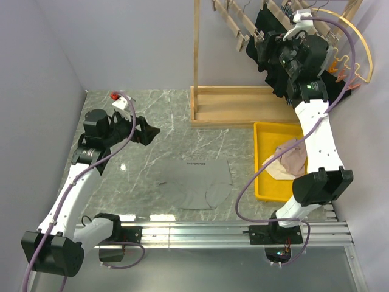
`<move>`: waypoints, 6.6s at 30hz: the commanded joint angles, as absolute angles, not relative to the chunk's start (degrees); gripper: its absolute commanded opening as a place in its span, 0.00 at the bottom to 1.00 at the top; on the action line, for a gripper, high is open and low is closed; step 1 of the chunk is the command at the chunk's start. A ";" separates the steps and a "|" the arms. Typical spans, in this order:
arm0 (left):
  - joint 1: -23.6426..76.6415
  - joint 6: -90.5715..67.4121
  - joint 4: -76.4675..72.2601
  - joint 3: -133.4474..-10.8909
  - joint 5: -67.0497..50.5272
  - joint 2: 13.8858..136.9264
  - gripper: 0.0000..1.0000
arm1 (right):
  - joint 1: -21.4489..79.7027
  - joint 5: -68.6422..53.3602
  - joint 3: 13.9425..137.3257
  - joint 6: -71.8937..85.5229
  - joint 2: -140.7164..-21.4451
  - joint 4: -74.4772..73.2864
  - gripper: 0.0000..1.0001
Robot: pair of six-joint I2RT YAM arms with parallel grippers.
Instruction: Clip the underwear to the hanger
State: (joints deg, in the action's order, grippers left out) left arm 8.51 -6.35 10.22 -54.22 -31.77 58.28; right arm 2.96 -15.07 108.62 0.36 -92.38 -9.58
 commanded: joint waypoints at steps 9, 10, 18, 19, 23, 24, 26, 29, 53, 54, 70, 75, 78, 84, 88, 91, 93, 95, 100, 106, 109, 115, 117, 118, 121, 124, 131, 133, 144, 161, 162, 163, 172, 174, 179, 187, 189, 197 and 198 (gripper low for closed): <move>6.77 -6.95 7.12 -52.29 -32.00 55.81 0.99 | 3.34 -18.46 116.10 0.53 -96.50 -5.36 0.79; 6.77 -6.86 7.03 -52.29 -31.73 55.64 0.99 | 3.51 -18.20 116.28 -1.30 -96.68 -5.36 0.79; 6.59 -6.76 7.38 -51.59 -30.94 54.49 0.99 | 4.31 -16.53 118.74 -3.16 -99.75 -5.54 0.67; 6.59 -6.85 7.47 -51.50 -30.94 54.23 0.99 | 4.39 -16.52 119.26 -3.43 -100.10 -5.54 0.65; 6.50 -7.38 6.86 -50.45 -30.94 53.70 0.99 | 4.66 -17.14 120.93 -3.69 -101.25 -5.89 0.52; 6.50 -7.38 6.77 -50.36 -30.85 53.61 0.99 | 4.75 -17.05 121.20 -3.78 -101.34 -5.98 0.47; 6.42 -7.30 6.77 -50.19 -30.68 53.44 0.99 | 5.01 -16.96 121.47 -3.69 -101.43 -5.89 0.31; 6.42 -7.03 7.03 -50.36 -30.50 53.44 0.99 | 5.10 -16.61 121.99 -2.99 -100.99 -5.63 0.11; 6.24 -7.38 7.82 -50.45 -31.99 54.93 0.99 | 4.31 -16.17 109.96 -2.99 -86.14 -0.78 0.00; 6.24 -7.38 7.74 -50.54 -32.08 55.37 0.99 | 4.13 -16.35 108.91 -3.08 -85.44 -1.49 0.00; 6.24 -4.23 9.58 -52.29 -37.53 59.15 0.96 | 1.32 -5.02 95.54 -7.91 -72.00 -17.02 0.00; 6.24 -1.67 11.95 -52.12 -42.26 60.38 0.94 | 1.23 -5.00 88.88 -4.75 -65.32 -27.33 0.00; 6.24 1.82 11.95 -50.37 -47.10 60.12 0.92 | 1.06 -9.48 80.96 -4.66 -56.54 -30.57 0.00; 6.33 20.01 22.74 -50.54 -57.64 60.03 0.89 | 0.88 -30.79 67.78 -4.22 -48.35 -37.26 0.00; 6.42 35.90 32.06 -51.76 -60.47 60.47 0.89 | 0.88 -42.43 62.76 -5.18 -48.60 -37.97 0.00; 6.42 36.92 35.33 -53.52 -62.83 61.78 0.90 | 0.97 -50.34 62.49 -7.72 -51.67 -39.11 0.00; 6.42 33.68 34.55 -55.79 -63.89 63.71 0.93 | 1.49 -53.51 64.07 -10.71 -55.35 -41.90 0.00; 6.42 28.39 35.06 -58.17 -65.12 67.04 0.97 | 1.84 -57.03 66.60 -15.61 -57.99 -44.55 0.00; 6.42 26.58 40.01 -65.74 -68.12 73.38 0.98 | 3.60 -60.64 70.83 -20.56 -65.21 -47.55 0.00; 6.42 25.31 39.90 -66.00 -69.78 76.72 0.96 | 7.64 -62.22 73.56 -23.28 -67.41 -48.25 0.00; 6.50 26.89 40.34 -65.66 -70.84 78.22 0.94 | 9.05 -63.19 74.62 -25.83 -68.11 -50.44 0.00; 7.03 30.40 41.48 -65.04 -73.21 80.33 0.90 | 10.72 -64.68 75.59 -27.24 -68.82 -52.47 0.00; 7.03 33.46 43.93 -65.13 -74.44 80.86 0.90 | 11.07 -64.69 75.67 -27.33 -68.64 -52.56 0.00; 7.21 35.23 45.51 -65.30 -75.84 81.12 0.91 | 11.07 -64.77 75.85 -27.25 -68.82 -52.56 0.00; 8.52 45.93 56.65 -67.41 -77.78 83.49 0.91 | 11.34 -64.95 76.46 -27.25 -69.26 -52.91 0.00; 8.88 56.84 66.95 -69.25 -79.71 88.14 0.89 | 11.34 -65.48 76.82 -26.98 -69.70 -52.91 0.00; 8.79 70.75 78.31 -71.81 -82.88 92.38 0.87 | 11.87 -66.18 76.55 -27.60 -69.17 -54.05 0.00; 8.88 71.37 78.31 -71.89 -82.71 91.85 0.87 | 11.95 -66.18 76.55 -27.60 -69.17 -54.40 0.00; 8.00 32.51 40.76 -66.44 -64.17 74.45 0.92 | 12.48 -64.86 77.08 -27.60 -69.70 -54.23 0.00; 10.63 43.32 53.16 -65.48 -68.81 72.77 0.87 | 15.29 -64.25 78.58 -29.62 -70.23 -55.55 0.00; 10.90 43.77 53.52 -65.30 -68.82 72.95 0.87 | 15.29 -64.16 78.57 -29.62 -70.14 -55.37 0.00; 11.25 44.73 54.05 -64.95 -69.08 73.04 0.86 | 15.47 -63.99 78.66 -29.79 -70.14 -55.37 0.00; 15.03 44.39 52.39 -60.47 -69.00 72.25 0.83 | 15.64 -63.98 79.45 -30.23 -69.96 -55.90 0.00; 15.55 44.03 51.42 -59.60 -68.29 71.63 0.81 | 15.64 -63.99 79.63 -30.06 -69.96 -55.81 0.00; 15.73 43.95 51.07 -58.80 -67.41 71.81 0.74 | 15.91 -63.81 79.63 -29.97 -69.79 -55.72 0.00; 15.73 44.91 51.41 -58.62 -68.29 71.98 0.45 | 16.44 -62.93 79.63 -30.67 -69.43 -56.25 0.00; 15.73 45.26 52.12 -58.97 -68.38 72.42 0.38 | 16.52 -63.02 79.72 -30.59 -69.35 -56.25 0.00; 15.47 44.83 51.68 -58.62 -68.20 72.69 0.00 | 16.70 -62.05 79.45 -32.17 -69.52 -56.87 0.00; 15.38 44.04 51.07 -58.54 -68.20 72.69 0.00 | 16.61 -61.88 79.45 -32.17 -69.52 -56.78 0.00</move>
State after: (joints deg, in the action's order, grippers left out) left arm 15.57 45.74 52.53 -58.48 -67.18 73.34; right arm 16.12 -61.36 76.86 -31.03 -71.05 -56.23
